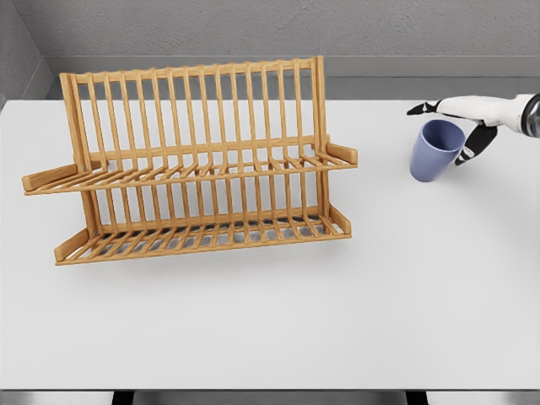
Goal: Right arm put cup on second shelf
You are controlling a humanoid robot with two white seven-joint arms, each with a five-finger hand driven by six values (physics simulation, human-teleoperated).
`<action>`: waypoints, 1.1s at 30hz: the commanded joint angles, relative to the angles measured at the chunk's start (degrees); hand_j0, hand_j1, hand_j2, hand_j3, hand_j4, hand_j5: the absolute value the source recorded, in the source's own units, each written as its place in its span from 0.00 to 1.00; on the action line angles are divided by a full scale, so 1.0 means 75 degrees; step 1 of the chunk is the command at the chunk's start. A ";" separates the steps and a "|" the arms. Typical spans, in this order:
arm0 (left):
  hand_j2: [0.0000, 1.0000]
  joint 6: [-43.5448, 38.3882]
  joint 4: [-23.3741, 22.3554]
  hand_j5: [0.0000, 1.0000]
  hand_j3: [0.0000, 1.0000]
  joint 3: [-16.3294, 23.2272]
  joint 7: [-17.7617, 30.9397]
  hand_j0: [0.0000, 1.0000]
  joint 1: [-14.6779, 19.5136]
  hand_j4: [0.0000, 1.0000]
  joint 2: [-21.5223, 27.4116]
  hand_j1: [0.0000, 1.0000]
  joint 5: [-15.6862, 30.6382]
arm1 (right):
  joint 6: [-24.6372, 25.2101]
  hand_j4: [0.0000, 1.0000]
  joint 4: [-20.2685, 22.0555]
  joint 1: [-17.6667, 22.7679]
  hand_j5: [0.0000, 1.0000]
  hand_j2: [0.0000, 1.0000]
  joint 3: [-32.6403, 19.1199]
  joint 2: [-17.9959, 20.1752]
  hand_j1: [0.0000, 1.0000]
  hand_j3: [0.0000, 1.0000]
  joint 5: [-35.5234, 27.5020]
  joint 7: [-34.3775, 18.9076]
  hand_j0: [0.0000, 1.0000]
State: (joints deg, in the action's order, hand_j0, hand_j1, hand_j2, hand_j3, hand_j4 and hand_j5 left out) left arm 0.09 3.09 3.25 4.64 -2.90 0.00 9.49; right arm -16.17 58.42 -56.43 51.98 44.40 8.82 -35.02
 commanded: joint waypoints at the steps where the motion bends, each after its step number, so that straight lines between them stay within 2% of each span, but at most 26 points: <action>1: 1.00 0.0000 -0.0001 1.00 1.00 0.0000 0.0002 1.00 0.0000 1.00 0.0000 1.00 0.0000 | 0.0011 1.00 -0.0020 0.0000 1.00 1.00 -0.0005 -0.0025 1.00 1.00 0.0066 0.0002 1.00; 2: 1.00 0.0000 -0.0001 1.00 1.00 0.0000 0.0002 1.00 0.0000 1.00 0.0000 1.00 0.0000 | 0.0011 1.00 -0.0067 0.0000 1.00 1.00 -0.0005 -0.0037 1.00 1.00 0.0149 0.0002 1.00; 4: 1.00 0.0000 -0.0001 1.00 1.00 0.0000 0.0002 1.00 0.0000 1.00 0.0000 1.00 0.0000 | -0.0001 0.83 -0.0055 0.0000 0.83 0.83 0.0006 -0.0037 0.83 0.83 0.0149 0.0002 0.83; 6: 1.00 0.0000 -0.0001 1.00 1.00 0.0000 -0.0009 1.00 0.0000 1.00 0.0000 1.00 0.0000 | -0.0001 0.80 -0.0055 0.0000 0.80 0.80 0.0053 -0.0037 0.80 0.80 0.0149 0.0002 0.80; 7: 1.00 0.0000 -0.0001 1.00 1.00 0.0000 0.0002 1.00 0.0000 1.00 0.0000 1.00 0.0000 | -0.0001 0.73 -0.0043 0.0000 0.73 0.73 0.0053 -0.0037 0.73 0.73 0.0149 0.0002 0.73; 10: 1.00 0.0000 -0.0001 1.00 1.00 0.0000 0.0002 1.00 0.0000 1.00 0.0000 1.00 0.0000 | -0.0001 0.71 -0.0043 0.0000 0.71 0.71 0.0053 -0.0037 0.71 0.71 0.0149 0.0002 0.71; 12: 1.00 0.0000 -0.0001 1.00 1.00 0.0000 0.0002 1.00 0.0000 1.00 0.0000 1.00 0.0000 | -0.0001 0.67 -0.0043 0.0000 0.67 0.67 0.0053 -0.0049 0.67 0.67 0.0149 0.0002 0.67; 15: 1.00 0.0000 -0.0001 1.00 1.00 0.0000 0.0002 1.00 0.0000 1.00 0.0000 1.00 0.0000 | -0.0013 0.66 -0.0032 0.0000 0.66 0.66 0.0053 -0.0049 0.66 0.66 0.0149 0.0002 0.66; 16: 1.00 0.0000 -0.0001 1.00 1.00 0.0000 0.0002 1.00 0.0000 1.00 0.0000 1.00 0.0000 | -0.0024 0.62 -0.0020 -0.0012 0.62 0.62 0.0053 -0.0049 0.62 0.62 0.0161 0.0002 0.62; 24: 1.00 0.0000 -0.0001 1.00 1.00 0.0000 0.0002 1.00 0.0000 1.00 0.0000 1.00 0.0000 | -0.0071 0.62 0.0027 -0.0035 0.62 0.62 -0.0029 -0.0014 0.62 0.62 0.0161 0.0002 0.62; 33: 1.00 0.0000 -0.0001 1.00 1.00 0.0000 0.0002 1.00 0.0000 1.00 0.0000 1.00 0.0000 | -0.0095 0.62 0.0191 -0.0328 0.62 0.62 -0.0040 0.0162 0.62 0.62 0.0161 0.0002 0.62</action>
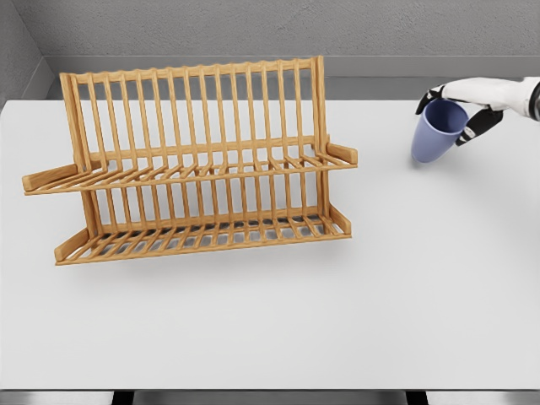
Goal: Right arm put cup on second shelf
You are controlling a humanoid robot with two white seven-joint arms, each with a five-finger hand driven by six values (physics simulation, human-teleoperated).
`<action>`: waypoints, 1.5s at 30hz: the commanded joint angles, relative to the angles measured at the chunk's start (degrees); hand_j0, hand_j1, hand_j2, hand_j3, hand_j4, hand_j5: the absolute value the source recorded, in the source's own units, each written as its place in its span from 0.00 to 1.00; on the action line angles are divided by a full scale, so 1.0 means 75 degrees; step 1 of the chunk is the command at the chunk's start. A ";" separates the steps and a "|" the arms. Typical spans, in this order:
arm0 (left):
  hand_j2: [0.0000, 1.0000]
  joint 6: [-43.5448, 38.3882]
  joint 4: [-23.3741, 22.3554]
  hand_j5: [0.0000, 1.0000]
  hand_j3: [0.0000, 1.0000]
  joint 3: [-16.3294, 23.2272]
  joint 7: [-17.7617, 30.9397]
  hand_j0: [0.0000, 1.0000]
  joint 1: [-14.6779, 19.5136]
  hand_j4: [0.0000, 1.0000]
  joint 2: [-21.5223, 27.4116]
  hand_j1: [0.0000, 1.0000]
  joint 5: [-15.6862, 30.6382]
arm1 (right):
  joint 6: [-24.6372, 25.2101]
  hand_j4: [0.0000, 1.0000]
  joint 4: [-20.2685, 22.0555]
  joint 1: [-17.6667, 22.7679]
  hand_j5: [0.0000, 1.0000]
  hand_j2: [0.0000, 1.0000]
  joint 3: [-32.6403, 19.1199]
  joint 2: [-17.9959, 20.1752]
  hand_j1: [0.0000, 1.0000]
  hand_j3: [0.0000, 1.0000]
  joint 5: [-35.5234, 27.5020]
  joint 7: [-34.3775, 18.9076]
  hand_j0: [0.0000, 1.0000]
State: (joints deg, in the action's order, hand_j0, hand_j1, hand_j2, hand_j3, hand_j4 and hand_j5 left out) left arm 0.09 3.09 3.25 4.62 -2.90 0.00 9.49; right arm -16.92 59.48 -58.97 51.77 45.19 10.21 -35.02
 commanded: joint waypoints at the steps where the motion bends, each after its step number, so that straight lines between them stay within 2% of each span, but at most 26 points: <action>1: 1.00 0.0000 -0.0001 1.00 1.00 0.0000 0.0005 1.00 0.0000 1.00 0.0000 1.00 0.0000 | 0.0006 0.62 0.0050 -0.0035 0.62 0.62 -0.0012 0.0056 0.62 0.62 -0.0025 0.0003 0.62; 4: 1.00 0.0000 -0.0001 1.00 1.00 0.0000 0.0005 1.00 0.0000 1.00 0.0000 1.00 0.0000 | 0.0006 0.62 0.0062 -0.0141 0.62 0.62 -0.0023 0.0056 0.62 0.62 -0.0025 0.0003 0.62; 12: 1.00 0.0000 -0.0001 1.00 1.00 0.0000 -0.0006 1.00 0.0000 1.00 0.0000 1.00 0.0000 | 0.0018 0.62 0.0753 -0.0211 0.62 0.62 -0.0258 0.0420 0.62 0.62 -0.0036 0.0003 0.62; 15: 1.00 0.0000 -0.0001 1.00 1.00 0.0000 0.0005 1.00 0.0000 1.00 0.0000 1.00 0.0000 | 0.0006 0.62 0.0765 -0.0234 0.62 0.62 -0.0258 0.0502 0.62 0.62 -0.0036 0.0003 0.62; 18: 1.00 0.0000 -0.0001 1.00 1.00 0.0000 -0.0006 1.00 0.0000 1.00 0.0000 1.00 0.0000 | 0.0065 0.63 0.1198 -0.0293 0.63 0.63 -0.0269 0.0666 0.63 0.63 -0.0036 0.0003 0.63; 25: 1.00 0.0000 -0.0001 1.00 1.00 0.0000 0.0005 1.00 0.0000 1.00 0.0000 1.00 0.0000 | 0.0053 0.63 0.1632 -0.0445 0.63 0.63 -0.0269 0.0678 0.63 0.63 -0.0036 0.0003 0.63; 27: 1.00 0.0000 -0.0001 1.00 1.00 0.0000 0.0005 1.00 0.0000 1.00 0.0000 1.00 0.0000 | 0.0065 0.63 0.1948 -0.0434 0.63 0.63 -0.0562 0.0748 0.63 0.63 -0.0048 0.0003 0.63; 36: 1.00 0.0000 -0.0001 1.00 1.00 0.0000 0.0005 1.00 0.0000 1.00 0.0000 1.00 0.0000 | 0.0041 0.63 0.3132 -0.0422 0.63 0.63 -0.0586 0.0842 0.63 0.63 -0.0048 0.0003 0.63; 39: 1.00 0.0000 -0.0001 1.00 1.00 0.0000 0.0005 1.00 0.0000 1.00 0.0000 1.00 0.0000 | 0.0030 0.63 0.3636 -0.0398 0.63 0.63 -0.0679 0.1146 0.63 0.63 -0.0048 0.0003 0.63; 40: 1.00 0.0000 -0.0001 1.00 1.00 0.0000 -0.0006 1.00 0.0000 1.00 0.0000 1.00 0.0000 | 0.0018 0.63 0.3683 -0.0340 0.63 0.63 -0.0878 0.1158 0.63 0.63 -0.0048 0.0003 0.63; 45: 1.00 0.0000 -0.0001 1.00 1.00 0.0000 0.0005 1.00 0.0000 1.00 0.0000 1.00 0.0000 | 0.0053 0.63 0.4116 -0.0316 0.63 0.63 -0.0914 0.1158 0.63 0.63 -0.0048 0.0003 0.63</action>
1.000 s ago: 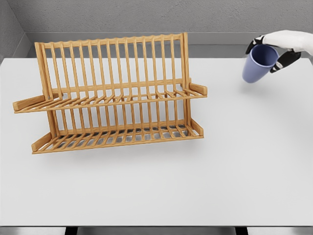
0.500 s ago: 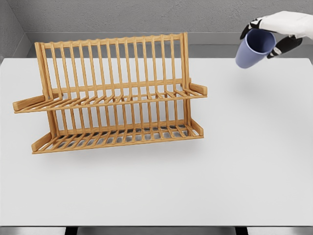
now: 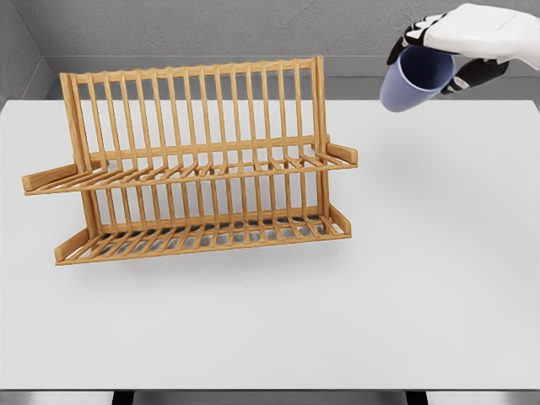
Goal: Right arm put cup on second shelf
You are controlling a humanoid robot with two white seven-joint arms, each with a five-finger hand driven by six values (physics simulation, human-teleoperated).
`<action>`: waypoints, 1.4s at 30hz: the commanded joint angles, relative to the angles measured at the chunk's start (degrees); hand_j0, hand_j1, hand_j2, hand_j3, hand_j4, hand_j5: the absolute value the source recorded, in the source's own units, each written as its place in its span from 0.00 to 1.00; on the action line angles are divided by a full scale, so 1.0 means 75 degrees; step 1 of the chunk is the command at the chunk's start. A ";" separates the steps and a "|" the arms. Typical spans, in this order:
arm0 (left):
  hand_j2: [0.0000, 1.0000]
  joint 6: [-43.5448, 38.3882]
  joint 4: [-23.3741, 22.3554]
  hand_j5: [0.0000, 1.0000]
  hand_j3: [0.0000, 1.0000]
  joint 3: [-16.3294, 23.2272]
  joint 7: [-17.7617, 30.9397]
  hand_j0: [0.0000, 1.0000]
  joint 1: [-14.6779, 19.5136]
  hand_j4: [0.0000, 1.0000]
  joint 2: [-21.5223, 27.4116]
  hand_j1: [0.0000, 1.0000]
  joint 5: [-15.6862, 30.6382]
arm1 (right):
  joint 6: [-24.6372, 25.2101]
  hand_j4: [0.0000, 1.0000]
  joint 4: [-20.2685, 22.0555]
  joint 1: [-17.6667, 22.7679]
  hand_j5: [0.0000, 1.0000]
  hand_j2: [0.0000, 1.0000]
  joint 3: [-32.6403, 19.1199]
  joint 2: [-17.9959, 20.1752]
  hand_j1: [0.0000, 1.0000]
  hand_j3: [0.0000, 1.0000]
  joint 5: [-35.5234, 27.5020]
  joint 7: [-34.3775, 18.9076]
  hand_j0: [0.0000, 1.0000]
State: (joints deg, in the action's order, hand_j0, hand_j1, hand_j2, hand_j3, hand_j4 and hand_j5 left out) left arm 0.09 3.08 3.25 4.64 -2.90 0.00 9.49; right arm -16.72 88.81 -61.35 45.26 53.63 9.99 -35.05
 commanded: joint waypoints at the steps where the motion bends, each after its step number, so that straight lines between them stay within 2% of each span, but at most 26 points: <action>1: 1.00 0.0000 -0.0001 1.00 1.00 0.0000 0.0003 1.00 0.0000 1.00 0.0000 1.00 0.0000 | 0.0015 0.63 0.0276 0.0000 0.63 0.63 -0.0047 0.0021 0.63 0.63 -0.0020 0.0007 0.63; 4: 1.00 0.0000 -0.0001 1.00 1.00 0.0000 0.0003 1.00 0.0000 1.00 0.0000 1.00 0.0000 | 0.0050 0.63 0.0663 0.0012 0.63 0.63 -0.0047 0.0021 0.63 0.63 -0.0020 0.0007 0.63; 10: 1.00 0.0000 -0.0001 1.00 1.00 0.0000 0.0003 1.00 0.0000 1.00 0.0000 1.00 0.0000 | 0.0074 0.63 0.1096 0.0070 0.63 0.63 -0.0047 -0.0014 0.63 0.63 -0.0020 0.0007 0.63; 14: 1.00 0.0000 -0.0001 1.00 1.00 0.0000 0.0003 1.00 0.0000 1.00 0.0000 1.00 0.0000 | 0.0085 0.63 0.1143 0.0141 0.63 0.63 -0.0047 -0.0073 0.63 0.63 -0.0020 0.0007 0.63; 23: 1.00 0.0000 -0.0001 1.00 1.00 0.0000 0.0003 1.00 0.0000 1.00 0.0000 1.00 0.0000 | 0.0097 0.63 0.1307 0.0152 0.63 0.63 -0.0035 -0.0635 0.63 0.63 -0.0020 0.0007 0.63; 29: 1.00 0.0000 -0.0001 1.00 1.00 0.0000 0.0003 1.00 0.0000 1.00 0.0000 1.00 0.0000 | 0.0097 0.63 0.1296 0.0305 0.63 0.63 0.0000 -0.1280 0.63 0.63 -0.0020 0.0007 0.63; 35: 1.00 0.0000 -0.0001 1.00 1.00 0.0000 -0.0009 1.00 0.0000 1.00 0.0000 1.00 0.0000 | 0.0109 0.63 0.1225 0.0363 0.63 0.63 0.0012 -0.1479 0.63 0.63 0.0003 0.0007 0.63; 40: 1.00 0.0000 -0.0001 1.00 1.00 0.0000 0.0003 1.00 0.0000 1.00 0.0000 1.00 0.0000 | 0.0109 0.63 0.1096 0.0633 0.63 0.63 0.0035 -0.1573 0.63 0.63 0.0203 0.0007 0.63; 41: 1.00 0.0000 -0.0001 1.00 1.00 0.0000 0.0003 1.00 0.0000 1.00 0.0000 1.00 0.0000 | 0.0109 0.66 0.1096 0.0668 0.66 0.66 0.0035 -0.1620 0.66 0.66 0.0203 0.0007 0.66; 42: 1.00 0.0000 -0.0001 1.00 1.00 0.0000 0.0003 1.00 0.0000 1.00 0.0000 1.00 0.0000 | 0.0120 1.00 0.1038 0.0668 1.00 1.00 0.0035 -0.1643 1.00 1.00 0.0191 0.0007 1.00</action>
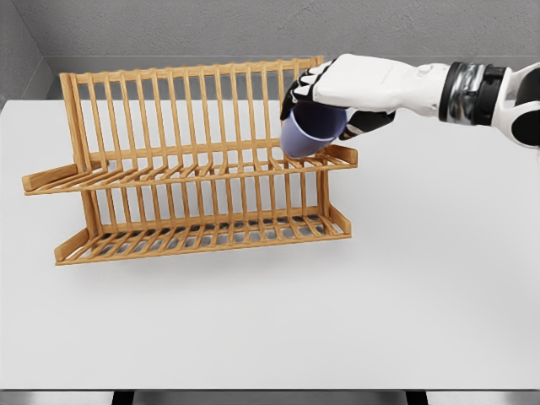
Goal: Right arm put cup on second shelf
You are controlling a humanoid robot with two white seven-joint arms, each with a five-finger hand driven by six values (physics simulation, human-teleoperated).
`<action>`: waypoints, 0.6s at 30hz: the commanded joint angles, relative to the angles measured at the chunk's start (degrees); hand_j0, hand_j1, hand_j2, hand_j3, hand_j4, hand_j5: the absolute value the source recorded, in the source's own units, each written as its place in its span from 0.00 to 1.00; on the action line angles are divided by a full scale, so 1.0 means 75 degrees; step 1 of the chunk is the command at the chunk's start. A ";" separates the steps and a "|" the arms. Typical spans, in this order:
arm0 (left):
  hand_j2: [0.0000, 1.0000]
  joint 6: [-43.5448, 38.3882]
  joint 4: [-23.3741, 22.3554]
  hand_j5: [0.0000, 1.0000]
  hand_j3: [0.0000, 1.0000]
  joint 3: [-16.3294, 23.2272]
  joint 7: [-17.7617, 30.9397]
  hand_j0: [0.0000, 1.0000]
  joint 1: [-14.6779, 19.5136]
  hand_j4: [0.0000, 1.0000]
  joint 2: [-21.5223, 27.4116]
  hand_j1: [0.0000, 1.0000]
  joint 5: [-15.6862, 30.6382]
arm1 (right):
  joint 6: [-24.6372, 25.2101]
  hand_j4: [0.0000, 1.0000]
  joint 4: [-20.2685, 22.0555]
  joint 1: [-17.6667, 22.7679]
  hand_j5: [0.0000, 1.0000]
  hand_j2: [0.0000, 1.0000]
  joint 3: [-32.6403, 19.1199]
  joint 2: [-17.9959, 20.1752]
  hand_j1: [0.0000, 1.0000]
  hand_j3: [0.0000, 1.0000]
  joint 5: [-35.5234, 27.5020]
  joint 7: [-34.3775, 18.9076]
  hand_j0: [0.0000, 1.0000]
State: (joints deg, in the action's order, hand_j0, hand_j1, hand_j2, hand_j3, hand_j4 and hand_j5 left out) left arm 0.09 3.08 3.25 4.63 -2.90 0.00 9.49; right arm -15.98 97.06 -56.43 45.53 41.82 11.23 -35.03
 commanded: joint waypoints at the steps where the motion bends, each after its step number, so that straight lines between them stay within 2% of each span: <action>1: 1.00 0.0000 -0.0001 1.00 1.00 0.0000 0.0004 1.00 0.0000 1.00 0.0000 1.00 0.0000 | 0.0009 1.00 -0.0063 0.0012 1.00 1.00 -0.0012 -0.0080 1.00 1.00 0.0038 0.0005 1.00; 18: 1.00 0.0000 -0.0001 1.00 1.00 0.0000 -0.0008 1.00 0.0000 1.00 0.0000 1.00 0.0000 | -0.0002 1.00 0.0019 -0.0035 1.00 1.00 -0.0059 -0.0138 1.00 1.00 0.0038 0.0005 1.00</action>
State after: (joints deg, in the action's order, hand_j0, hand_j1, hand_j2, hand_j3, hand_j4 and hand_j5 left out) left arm 0.09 3.08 3.25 4.62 -2.90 0.00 9.49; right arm -16.07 97.18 -56.69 45.17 40.76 11.64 -35.03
